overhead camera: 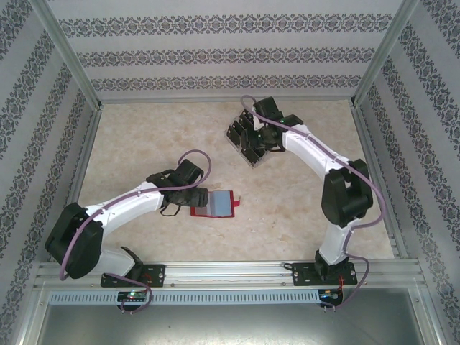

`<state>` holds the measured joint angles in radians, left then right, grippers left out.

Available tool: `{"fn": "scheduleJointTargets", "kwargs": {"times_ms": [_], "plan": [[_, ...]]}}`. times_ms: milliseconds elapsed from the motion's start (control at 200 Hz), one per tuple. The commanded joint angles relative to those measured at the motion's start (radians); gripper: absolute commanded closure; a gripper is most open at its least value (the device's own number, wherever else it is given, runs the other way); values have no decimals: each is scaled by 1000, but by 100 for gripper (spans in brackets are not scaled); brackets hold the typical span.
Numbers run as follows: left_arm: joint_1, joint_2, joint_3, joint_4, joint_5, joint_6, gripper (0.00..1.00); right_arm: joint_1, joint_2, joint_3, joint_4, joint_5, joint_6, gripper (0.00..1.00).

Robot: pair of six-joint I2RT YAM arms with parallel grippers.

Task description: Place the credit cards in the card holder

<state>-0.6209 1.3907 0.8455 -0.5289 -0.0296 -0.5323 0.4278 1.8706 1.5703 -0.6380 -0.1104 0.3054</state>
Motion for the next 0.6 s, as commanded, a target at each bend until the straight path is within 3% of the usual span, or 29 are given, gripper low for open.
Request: {"fn": "scheduleJointTargets", "kwargs": {"times_ms": [0,595], "plan": [[-5,15,-2,24,-3,-17,20,4,55,68,-117,70,-89,51],[10,24,-67,48,-26,-44,20,69,275,233,-207,295,-195,57]]}}
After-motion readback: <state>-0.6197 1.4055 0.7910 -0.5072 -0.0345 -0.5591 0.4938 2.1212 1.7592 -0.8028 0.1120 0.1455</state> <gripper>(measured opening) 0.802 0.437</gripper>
